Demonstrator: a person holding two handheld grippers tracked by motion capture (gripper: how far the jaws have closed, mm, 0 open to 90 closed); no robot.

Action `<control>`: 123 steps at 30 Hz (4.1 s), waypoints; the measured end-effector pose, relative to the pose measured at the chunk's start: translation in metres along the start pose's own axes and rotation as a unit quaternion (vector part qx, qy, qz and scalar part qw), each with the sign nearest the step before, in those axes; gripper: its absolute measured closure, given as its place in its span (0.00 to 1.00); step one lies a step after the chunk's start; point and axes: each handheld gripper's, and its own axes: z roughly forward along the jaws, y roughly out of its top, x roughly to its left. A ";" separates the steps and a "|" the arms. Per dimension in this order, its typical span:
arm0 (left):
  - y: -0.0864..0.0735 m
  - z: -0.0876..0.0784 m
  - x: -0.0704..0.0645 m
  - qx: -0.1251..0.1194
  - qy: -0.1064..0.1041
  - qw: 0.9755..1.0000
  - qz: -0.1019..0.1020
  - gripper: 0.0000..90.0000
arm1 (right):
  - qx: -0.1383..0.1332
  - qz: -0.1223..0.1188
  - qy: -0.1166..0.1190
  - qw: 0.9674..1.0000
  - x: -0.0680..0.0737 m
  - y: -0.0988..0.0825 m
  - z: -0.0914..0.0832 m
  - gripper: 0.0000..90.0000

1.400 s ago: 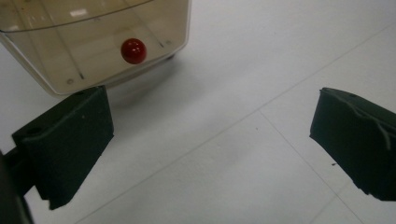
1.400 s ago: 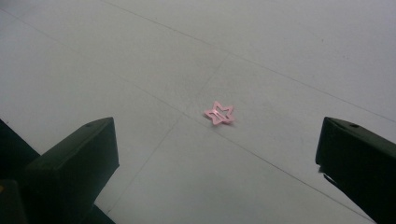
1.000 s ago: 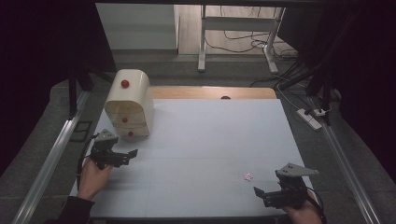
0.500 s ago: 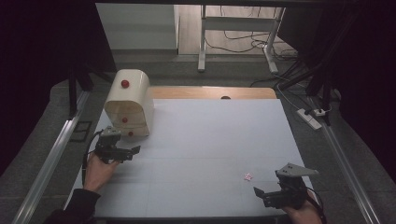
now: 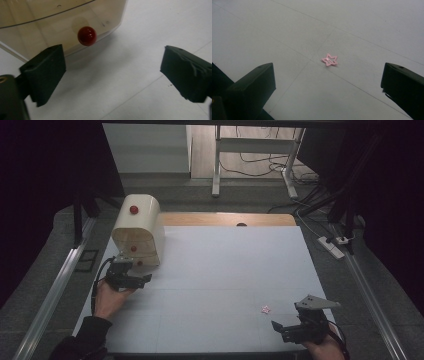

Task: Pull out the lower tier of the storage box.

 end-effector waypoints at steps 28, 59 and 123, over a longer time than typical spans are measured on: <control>0.007 0.001 -0.002 0.003 0.079 0.997 -0.019 0.79 | 0.006 -0.010 0.001 1.000 0.002 0.000 0.001 0.00; 0.007 0.002 -0.009 0.001 0.105 0.993 -0.045 0.76 | 0.002 -0.012 0.001 1.000 0.003 0.000 0.000 0.03; 0.003 -0.035 -0.013 0.010 -0.039 0.999 -0.013 0.16 | 0.002 -0.017 0.005 1.000 0.003 0.001 0.001 0.03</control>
